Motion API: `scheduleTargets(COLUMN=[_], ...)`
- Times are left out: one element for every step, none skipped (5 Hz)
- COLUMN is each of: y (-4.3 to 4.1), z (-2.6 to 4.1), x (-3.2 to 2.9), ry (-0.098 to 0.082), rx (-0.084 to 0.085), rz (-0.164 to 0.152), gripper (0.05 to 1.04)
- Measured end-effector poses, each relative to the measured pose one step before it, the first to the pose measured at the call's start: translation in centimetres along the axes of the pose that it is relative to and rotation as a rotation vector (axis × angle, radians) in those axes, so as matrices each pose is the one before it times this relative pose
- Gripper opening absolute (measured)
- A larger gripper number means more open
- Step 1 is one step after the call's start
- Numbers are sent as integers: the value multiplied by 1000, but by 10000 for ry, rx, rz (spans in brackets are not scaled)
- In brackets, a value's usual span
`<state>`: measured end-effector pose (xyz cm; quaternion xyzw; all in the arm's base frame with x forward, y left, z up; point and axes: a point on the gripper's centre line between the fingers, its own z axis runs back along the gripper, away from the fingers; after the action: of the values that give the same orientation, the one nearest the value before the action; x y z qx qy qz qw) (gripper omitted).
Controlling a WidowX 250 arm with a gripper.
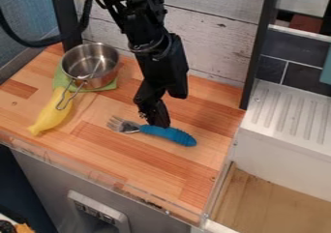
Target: Moved the silver pot to the upper left corner of the table
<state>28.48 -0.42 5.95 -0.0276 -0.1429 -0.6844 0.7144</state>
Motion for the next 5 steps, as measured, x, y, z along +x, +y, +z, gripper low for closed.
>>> scheduleTargets(y=[-421,332,1079,1612,2217], z=[-720,628,121,461,-97], x=[-108,-2766,-833,-953,-994], ry=[-76,-364,310,548,714], rx=[-257,596,707,741,531], rz=[217,2608,2171,891,239], gripper=[1000,1000,1000,1000,1000])
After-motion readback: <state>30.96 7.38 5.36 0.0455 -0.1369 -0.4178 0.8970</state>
